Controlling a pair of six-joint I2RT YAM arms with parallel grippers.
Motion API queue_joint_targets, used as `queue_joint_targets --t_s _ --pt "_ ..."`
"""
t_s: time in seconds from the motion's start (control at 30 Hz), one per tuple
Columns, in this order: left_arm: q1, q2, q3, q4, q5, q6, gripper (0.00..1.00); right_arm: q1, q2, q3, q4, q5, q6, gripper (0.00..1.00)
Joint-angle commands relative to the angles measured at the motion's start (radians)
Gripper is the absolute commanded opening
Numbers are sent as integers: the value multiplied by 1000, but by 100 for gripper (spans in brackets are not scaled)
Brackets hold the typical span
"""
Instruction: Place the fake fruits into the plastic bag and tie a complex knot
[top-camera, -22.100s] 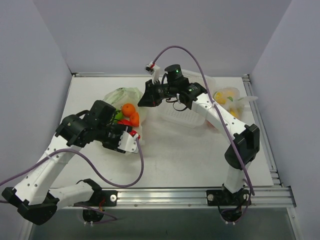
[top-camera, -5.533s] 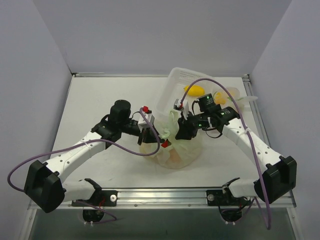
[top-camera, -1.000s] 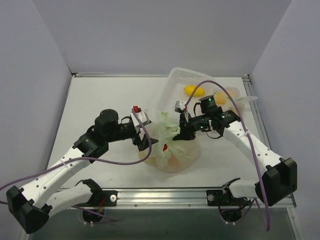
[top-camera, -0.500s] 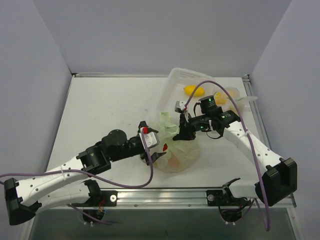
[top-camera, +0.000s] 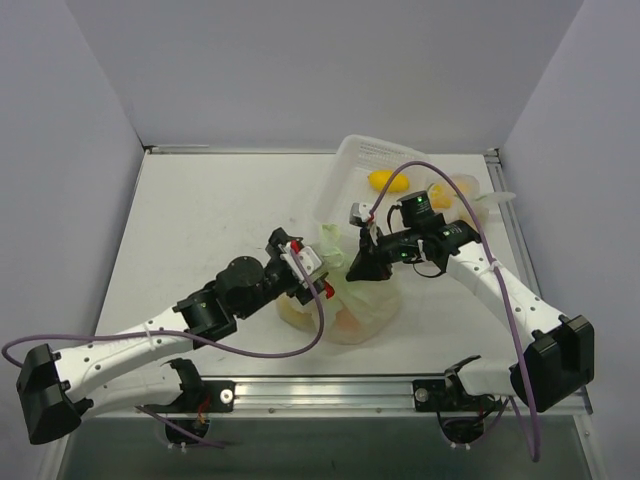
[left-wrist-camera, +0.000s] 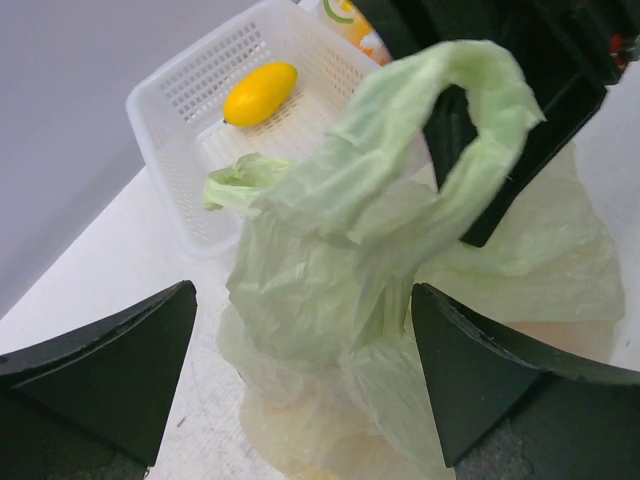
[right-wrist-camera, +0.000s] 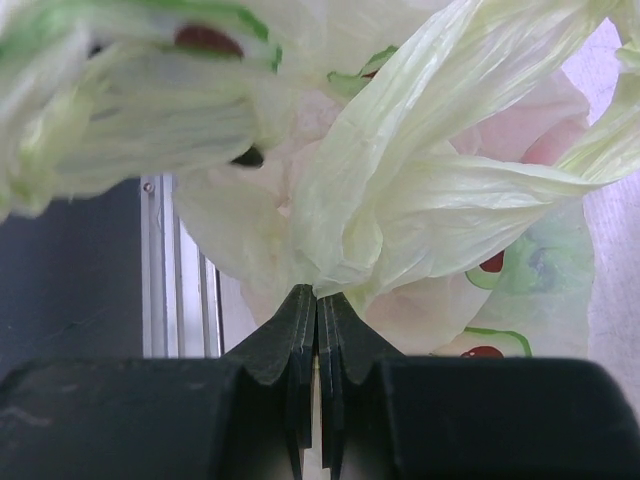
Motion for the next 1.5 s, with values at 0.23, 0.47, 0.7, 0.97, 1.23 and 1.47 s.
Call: queue_joint_targets --t_s 0.23,0.47,0.7,0.97,1.23,1.47 --pt "276 35 24 125 535 -163 67 12 3 15 -59 -40 -77 0" --pt "297 30 27 98 888 -152 12 5 19 36 -57 -13 -69 0" --pt "293 151 124 63 1058 -237 0 15 11 48 -59 -14 -82 0" --pt "302 280 179 186 1095 -335 0 34 -17 38 -91 -49 -186 36" --pt "313 322 173 251 1106 -355 0 51 -11 41 -77 -86 -160 61" --pt "313 359 168 355 1114 -393 0 58 6 12 65 -114 -31 62"
